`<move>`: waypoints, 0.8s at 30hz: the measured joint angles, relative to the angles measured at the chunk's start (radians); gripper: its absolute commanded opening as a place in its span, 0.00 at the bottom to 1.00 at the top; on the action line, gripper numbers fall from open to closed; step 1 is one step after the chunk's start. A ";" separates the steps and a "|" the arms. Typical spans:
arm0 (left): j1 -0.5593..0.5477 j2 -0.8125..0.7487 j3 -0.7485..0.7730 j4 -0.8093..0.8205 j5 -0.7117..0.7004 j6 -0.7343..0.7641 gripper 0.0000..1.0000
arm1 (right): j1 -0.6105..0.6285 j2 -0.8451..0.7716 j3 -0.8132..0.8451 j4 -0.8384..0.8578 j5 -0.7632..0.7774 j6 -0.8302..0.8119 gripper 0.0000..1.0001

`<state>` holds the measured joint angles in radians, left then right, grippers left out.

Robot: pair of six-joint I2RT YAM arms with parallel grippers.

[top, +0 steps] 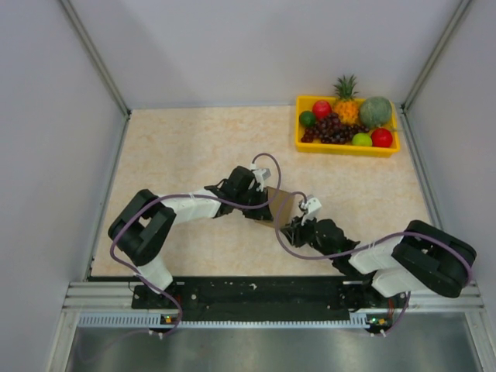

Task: Fold the paper box

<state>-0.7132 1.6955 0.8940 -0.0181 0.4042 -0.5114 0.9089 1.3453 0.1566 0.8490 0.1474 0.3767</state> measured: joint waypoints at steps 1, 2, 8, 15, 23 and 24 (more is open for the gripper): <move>0.000 0.000 0.000 0.001 0.001 -0.003 0.20 | 0.000 0.004 -0.015 0.022 -0.003 0.000 0.27; -0.001 0.000 0.000 0.001 0.003 -0.005 0.20 | 0.000 0.007 -0.030 0.042 -0.007 0.000 0.27; -0.001 0.000 0.000 0.000 0.003 -0.008 0.20 | 0.000 0.058 -0.061 0.130 -0.045 -0.002 0.26; -0.001 0.000 0.000 -0.001 0.003 -0.009 0.20 | 0.000 0.095 -0.055 0.159 -0.089 -0.011 0.22; -0.001 0.000 0.000 -0.003 0.002 -0.003 0.20 | -0.002 0.110 -0.044 0.157 -0.069 -0.017 0.18; -0.001 0.000 0.000 -0.004 0.002 -0.001 0.19 | -0.002 0.118 -0.043 0.160 -0.067 -0.017 0.19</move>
<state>-0.7139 1.6955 0.8936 -0.0223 0.4061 -0.5121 0.9066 1.4631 0.1135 1.0092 0.0807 0.3595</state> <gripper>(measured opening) 0.197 0.176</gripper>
